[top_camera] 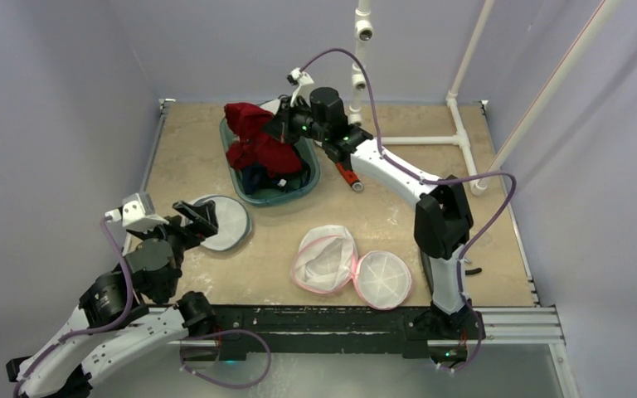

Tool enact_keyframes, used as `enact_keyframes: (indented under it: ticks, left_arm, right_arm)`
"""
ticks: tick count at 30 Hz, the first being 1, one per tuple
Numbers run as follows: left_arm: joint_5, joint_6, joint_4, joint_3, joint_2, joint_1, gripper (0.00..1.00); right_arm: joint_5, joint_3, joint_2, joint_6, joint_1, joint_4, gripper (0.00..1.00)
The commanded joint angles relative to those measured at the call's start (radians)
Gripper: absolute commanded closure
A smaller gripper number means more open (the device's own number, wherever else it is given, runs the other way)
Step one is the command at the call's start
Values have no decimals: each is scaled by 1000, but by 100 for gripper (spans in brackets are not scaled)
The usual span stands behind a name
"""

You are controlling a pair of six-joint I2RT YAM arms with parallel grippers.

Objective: Unzip the laundry bag and remove the bra
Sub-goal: Place the bra in the bin.

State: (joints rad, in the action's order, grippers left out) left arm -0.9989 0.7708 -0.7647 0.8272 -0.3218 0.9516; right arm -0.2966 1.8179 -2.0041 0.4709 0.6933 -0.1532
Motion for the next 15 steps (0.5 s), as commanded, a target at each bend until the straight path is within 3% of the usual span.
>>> enact_keyframes:
  ticks: [1, 15]
  left_arm:
    - [14, 22, 25, -25, -7, 5, 9]
    - [56, 87, -15, -71, 14, 4, 10]
  right_arm:
    - [-39, -29, -19, 6, -21, -87, 100]
    - [27, -42, -22, 49, -23, -163, 100]
